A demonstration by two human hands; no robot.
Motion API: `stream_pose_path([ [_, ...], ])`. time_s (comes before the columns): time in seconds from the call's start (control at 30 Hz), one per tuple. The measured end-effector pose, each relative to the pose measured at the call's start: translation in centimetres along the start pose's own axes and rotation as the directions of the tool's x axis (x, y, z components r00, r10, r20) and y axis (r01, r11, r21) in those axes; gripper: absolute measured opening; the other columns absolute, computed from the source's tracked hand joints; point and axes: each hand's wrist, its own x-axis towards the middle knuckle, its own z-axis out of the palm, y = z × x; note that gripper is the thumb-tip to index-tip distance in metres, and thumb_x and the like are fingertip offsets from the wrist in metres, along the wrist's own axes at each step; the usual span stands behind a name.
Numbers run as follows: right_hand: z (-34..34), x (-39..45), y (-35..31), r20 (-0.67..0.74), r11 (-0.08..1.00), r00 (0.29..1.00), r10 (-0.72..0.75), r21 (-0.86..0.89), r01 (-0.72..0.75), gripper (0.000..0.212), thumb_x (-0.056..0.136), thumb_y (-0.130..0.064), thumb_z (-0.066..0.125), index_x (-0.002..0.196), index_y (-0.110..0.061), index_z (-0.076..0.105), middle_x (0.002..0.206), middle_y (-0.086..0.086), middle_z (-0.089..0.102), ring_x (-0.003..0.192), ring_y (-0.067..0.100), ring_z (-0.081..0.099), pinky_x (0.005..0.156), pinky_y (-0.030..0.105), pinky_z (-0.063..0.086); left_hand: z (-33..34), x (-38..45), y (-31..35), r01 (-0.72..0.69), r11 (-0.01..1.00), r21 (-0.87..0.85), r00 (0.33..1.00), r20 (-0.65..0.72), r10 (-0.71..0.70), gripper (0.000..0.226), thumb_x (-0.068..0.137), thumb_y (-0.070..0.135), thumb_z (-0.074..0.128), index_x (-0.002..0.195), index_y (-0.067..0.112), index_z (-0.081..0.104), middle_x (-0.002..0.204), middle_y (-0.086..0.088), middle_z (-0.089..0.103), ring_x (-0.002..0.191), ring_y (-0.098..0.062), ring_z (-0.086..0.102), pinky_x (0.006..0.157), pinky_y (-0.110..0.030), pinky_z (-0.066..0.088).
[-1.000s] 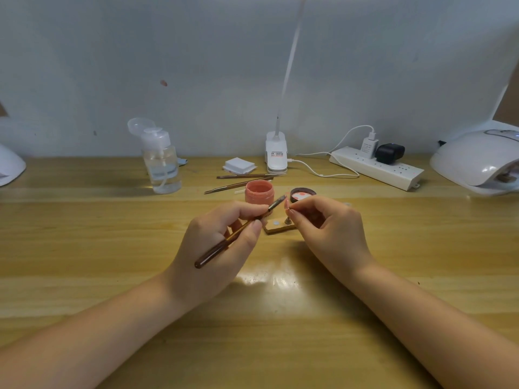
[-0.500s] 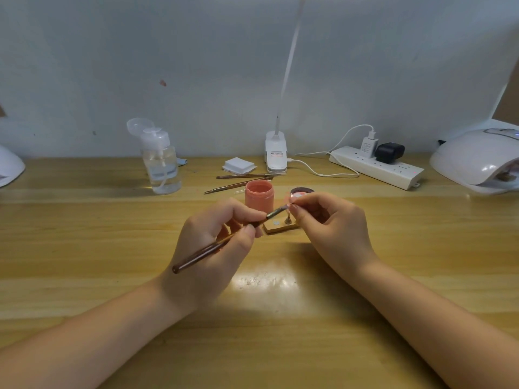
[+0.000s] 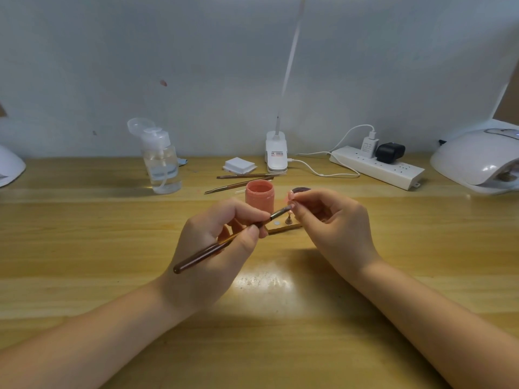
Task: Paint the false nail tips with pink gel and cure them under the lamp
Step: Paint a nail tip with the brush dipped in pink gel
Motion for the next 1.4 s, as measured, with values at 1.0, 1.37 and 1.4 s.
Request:
stream_pose_path([
  [1.0, -0.08, 0.14, 0.08, -0.01, 0.995, 0.996, -0.088, -0.055, 0.087, 0.01, 0.084, -0.007, 0.072, 0.093, -0.008, 0.074, 0.08, 0.003, 0.072, 0.072, 0.014, 0.068, 0.067, 0.038, 0.055, 0.19, 0.17, -0.3, 0.073, 0.993, -0.089, 0.997, -0.022, -0.075, 0.02, 0.088, 0.016, 0.056, 0.104, 0.015, 0.067, 0.093, 0.007, 0.073, 0.092, -0.007, 0.068, 0.075, -0.012, 0.047],
  [1.37, -0.12, 0.24, -0.22, -0.044, 1.0, 0.999, 0.014, 0.009, -0.013, 0.008, 0.084, -0.011, 0.072, 0.091, -0.014, 0.074, 0.077, -0.005, 0.072, 0.07, 0.008, 0.067, 0.069, 0.033, 0.056, 0.35, 0.39, 0.13, 0.02, 0.998, -0.063, 0.998, -0.057, -0.023, 0.02, 0.092, 0.02, 0.064, 0.112, 0.019, 0.067, 0.099, 0.005, 0.073, 0.095, -0.008, 0.068, 0.079, -0.015, 0.049],
  [1.4, -0.11, 0.22, -0.23, -0.04, 1.0, 0.999, -0.006, -0.007, 0.006, 0.008, 0.084, -0.01, 0.072, 0.092, -0.012, 0.074, 0.078, -0.003, 0.072, 0.07, 0.009, 0.067, 0.068, 0.034, 0.056, 0.29, 0.36, 0.13, -0.006, 0.999, -0.034, 0.999, -0.035, 0.004, 0.02, 0.091, 0.021, 0.064, 0.11, 0.018, 0.068, 0.1, 0.004, 0.072, 0.098, -0.013, 0.067, 0.081, -0.018, 0.049],
])
